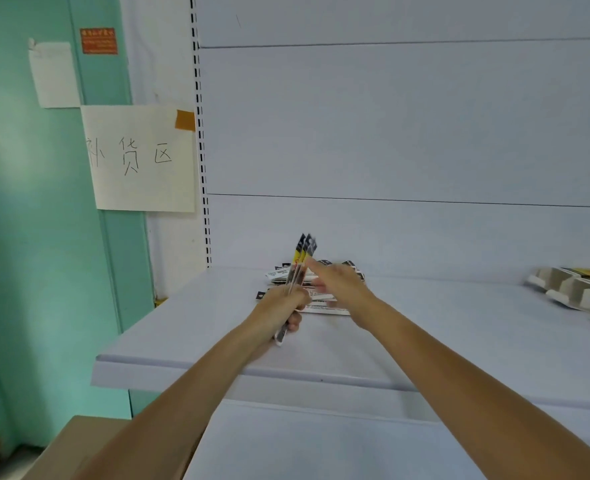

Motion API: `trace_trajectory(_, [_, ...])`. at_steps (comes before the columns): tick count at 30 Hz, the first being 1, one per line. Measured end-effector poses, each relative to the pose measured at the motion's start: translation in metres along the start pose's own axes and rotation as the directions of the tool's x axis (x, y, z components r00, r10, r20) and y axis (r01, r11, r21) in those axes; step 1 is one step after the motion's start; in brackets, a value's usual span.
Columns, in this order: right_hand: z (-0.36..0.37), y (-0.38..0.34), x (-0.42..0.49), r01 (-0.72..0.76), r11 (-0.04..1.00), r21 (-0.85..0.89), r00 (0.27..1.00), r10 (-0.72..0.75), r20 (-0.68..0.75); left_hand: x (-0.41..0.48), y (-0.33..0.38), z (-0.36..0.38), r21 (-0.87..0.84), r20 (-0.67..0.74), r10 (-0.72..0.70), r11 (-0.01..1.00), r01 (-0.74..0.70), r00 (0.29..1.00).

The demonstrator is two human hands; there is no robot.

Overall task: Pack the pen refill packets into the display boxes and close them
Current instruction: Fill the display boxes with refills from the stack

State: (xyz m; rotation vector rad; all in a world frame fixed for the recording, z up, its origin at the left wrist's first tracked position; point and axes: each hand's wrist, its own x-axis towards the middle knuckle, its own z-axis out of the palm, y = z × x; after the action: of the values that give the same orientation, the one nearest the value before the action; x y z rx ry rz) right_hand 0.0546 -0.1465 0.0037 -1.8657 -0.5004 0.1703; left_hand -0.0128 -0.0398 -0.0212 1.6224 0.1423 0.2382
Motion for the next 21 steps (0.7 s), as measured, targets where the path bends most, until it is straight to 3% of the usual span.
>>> trace_trajectory(2, [0.002,0.002,-0.006,-0.055,0.996,0.073,0.973,0.037,0.228,-0.002,-0.001,0.003,0.247,0.066,0.059,0.966,-0.074,0.996])
trace_trajectory(3, [0.003,0.002,-0.007,-0.037,0.998,0.058,0.967,0.021,0.253,-0.005,-0.001,0.005,0.375,0.101,0.083,0.920,-0.115,0.991])
trace_trajectory(5, [0.002,0.004,-0.004,0.023,1.000,0.021,0.981,-0.027,0.190,-0.010,0.001,0.008,0.533,0.157,0.131,0.823,-0.196,0.979])
trace_trajectory(7, [-0.006,0.001,-0.002,0.128,0.990,-0.060,0.989,-0.123,0.078,-0.013,0.006,0.007,0.694,0.076,0.255,0.681,-0.235,0.964])
trace_trajectory(8, [-0.013,-0.001,-0.003,0.179,0.975,-0.132,0.984,-0.174,0.050,-0.013,0.010,0.004,0.797,-0.009,0.427,0.550,-0.251,0.904])
trace_trajectory(9, [-0.018,-0.001,-0.003,0.224,0.952,-0.210,0.974,-0.218,0.055,-0.013,0.015,-0.001,0.885,-0.030,0.626,0.379,-0.271,0.780])
trace_trajectory(11, [-0.025,0.000,-0.004,0.330,0.856,-0.399,0.944,-0.289,0.161,-0.007,0.026,-0.009,0.953,0.203,0.808,-0.033,-0.302,0.553])
trace_trajectory(12, [-0.026,0.000,-0.005,0.385,0.784,-0.486,0.922,-0.310,0.230,-0.001,0.030,-0.012,0.933,0.333,0.796,-0.201,-0.298,0.505])
trace_trajectory(13, [-0.025,0.001,-0.007,0.449,0.715,-0.536,0.893,-0.344,0.289,0.003,0.033,-0.014,0.905,0.423,0.742,-0.318,-0.282,0.520])
trace_trajectory(14, [-0.023,0.001,-0.008,0.507,0.657,-0.558,0.862,-0.384,0.332,0.004,0.035,-0.013,0.882,0.469,0.658,-0.387,-0.269,0.589])
trace_trajectory(15, [-0.021,0.001,-0.010,0.558,0.619,-0.553,0.830,-0.425,0.362,0.004,0.036,-0.011,0.870,0.475,0.564,-0.417,-0.263,0.675])
trace_trajectory(17, [-0.024,0.001,-0.015,0.584,0.615,-0.530,0.812,-0.428,0.397,0.006,0.029,-0.008,0.888,0.424,0.425,-0.370,-0.274,0.800])
trace_trajectory(19, [-0.034,0.002,-0.019,0.461,0.666,-0.586,0.882,-0.274,0.383,0.006,0.022,-0.006,0.935,0.332,0.349,-0.249,-0.255,0.877])
trace_trajectory(21, [-0.052,0.006,-0.022,0.301,0.697,-0.651,0.952,-0.172,0.255,0.008,0.015,-0.006,0.964,0.265,0.336,-0.126,-0.235,0.904])
